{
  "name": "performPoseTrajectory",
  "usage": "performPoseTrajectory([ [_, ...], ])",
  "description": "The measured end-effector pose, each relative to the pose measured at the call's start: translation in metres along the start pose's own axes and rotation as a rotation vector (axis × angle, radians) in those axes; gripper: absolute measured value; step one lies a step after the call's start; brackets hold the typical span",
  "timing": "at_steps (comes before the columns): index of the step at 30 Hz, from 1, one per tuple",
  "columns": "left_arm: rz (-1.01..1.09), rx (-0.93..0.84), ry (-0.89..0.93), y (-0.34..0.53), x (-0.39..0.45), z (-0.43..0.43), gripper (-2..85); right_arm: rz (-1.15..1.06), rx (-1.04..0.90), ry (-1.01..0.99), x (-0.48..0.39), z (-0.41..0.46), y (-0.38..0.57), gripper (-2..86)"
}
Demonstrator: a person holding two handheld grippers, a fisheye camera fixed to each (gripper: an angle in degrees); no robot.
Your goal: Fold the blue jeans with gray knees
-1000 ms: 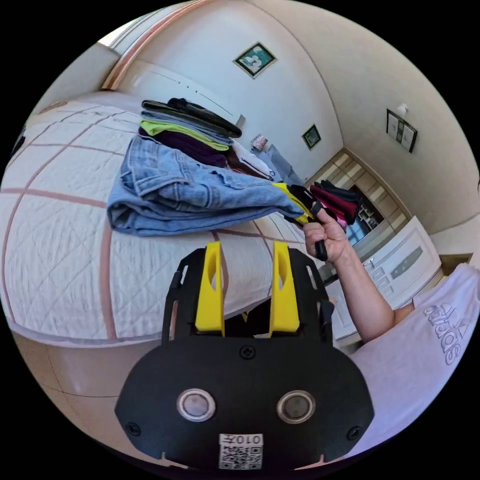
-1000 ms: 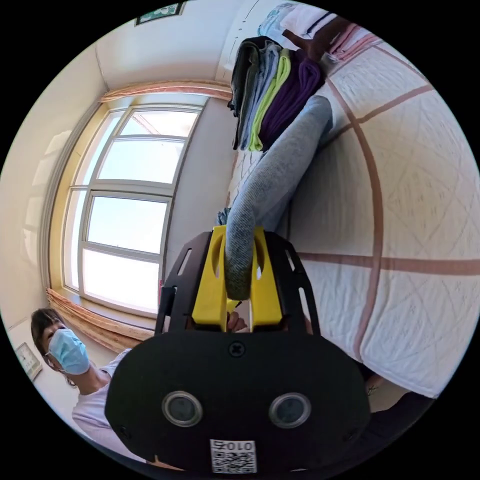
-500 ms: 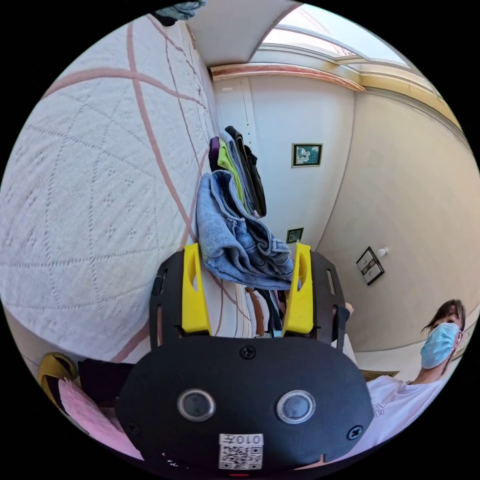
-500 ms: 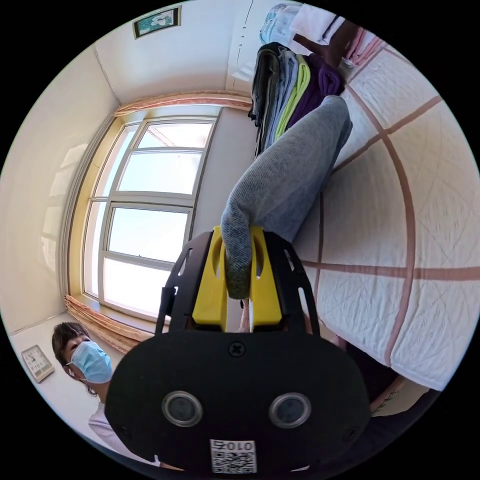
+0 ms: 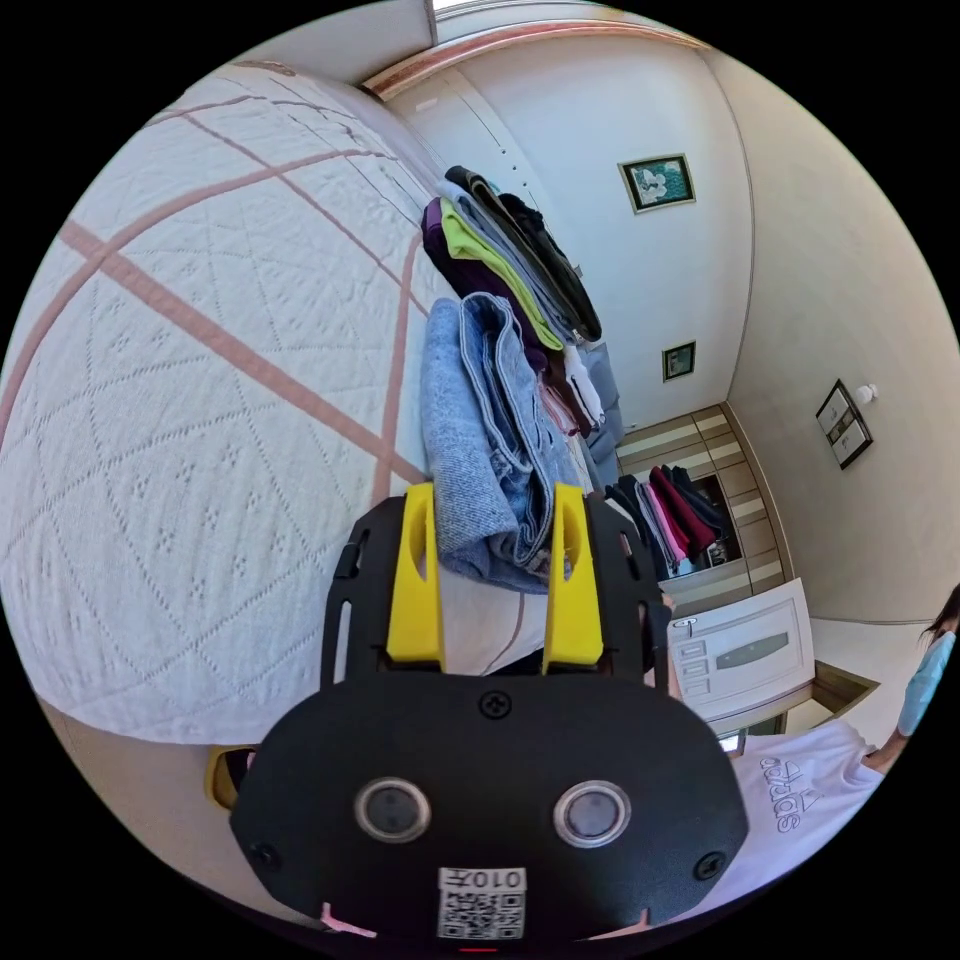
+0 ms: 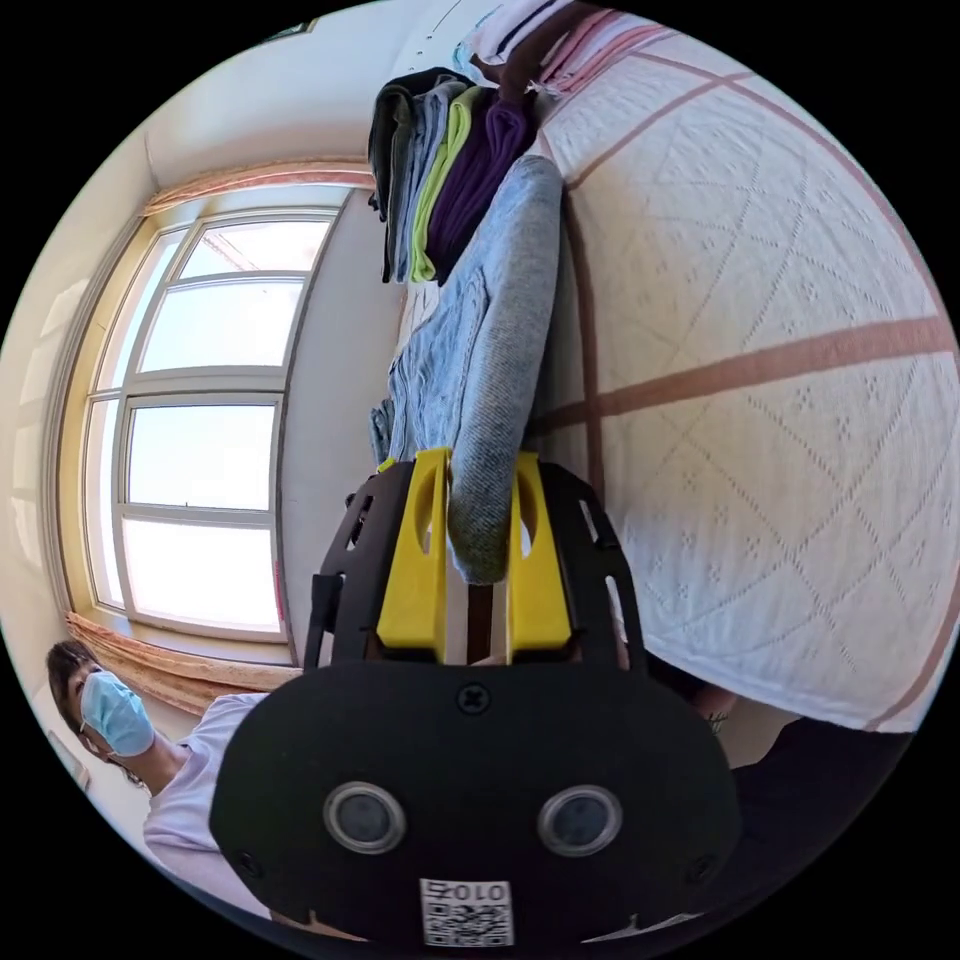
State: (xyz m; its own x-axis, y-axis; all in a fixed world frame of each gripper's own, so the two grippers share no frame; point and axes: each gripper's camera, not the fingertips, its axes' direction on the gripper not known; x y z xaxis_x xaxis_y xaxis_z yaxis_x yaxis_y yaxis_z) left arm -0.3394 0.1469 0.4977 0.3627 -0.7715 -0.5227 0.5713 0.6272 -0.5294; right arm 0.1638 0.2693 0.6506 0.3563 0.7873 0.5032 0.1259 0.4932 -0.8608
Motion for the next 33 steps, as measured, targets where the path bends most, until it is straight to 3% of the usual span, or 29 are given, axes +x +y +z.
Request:
performPoseTrajectory([
  [5, 0.14, -0.132, -0.143, -0.029, 0.057, 0.023, 19.7, -0.006, 0.008, -0.065, 0.01, 0.012, -0.013, 8.9],
  [8, 0.113, -0.138, -0.247, -0.041, 0.067, 0.032, 18.3, -0.011, -0.01, -0.05, 0.005, 0.023, -0.022, 8.2],
  [16, -0.018, 0.026, 0.128, -0.049, 0.06, 0.007, 13.9, -0.132, -0.031, -0.005, -0.043, 0.036, -0.04, 7.3],
  [23, 0.091, 0.073, 0.23, -0.063, 0.128, -0.026, 12.9, -0.381, -0.045, 0.054, -0.142, 0.034, -0.044, 6.9],
  [27, 0.111, 0.108, 0.278, -0.075, 0.152, -0.035, 12.4, -0.394, -0.059, 0.004, -0.153, 0.046, -0.054, 6.8],
  [33, 0.279, 0.204, 0.308, -0.206, 0.237, -0.051, 11.6, -0.607, -0.069, 0.035, -0.255, 0.055, -0.16, 6.9],
])
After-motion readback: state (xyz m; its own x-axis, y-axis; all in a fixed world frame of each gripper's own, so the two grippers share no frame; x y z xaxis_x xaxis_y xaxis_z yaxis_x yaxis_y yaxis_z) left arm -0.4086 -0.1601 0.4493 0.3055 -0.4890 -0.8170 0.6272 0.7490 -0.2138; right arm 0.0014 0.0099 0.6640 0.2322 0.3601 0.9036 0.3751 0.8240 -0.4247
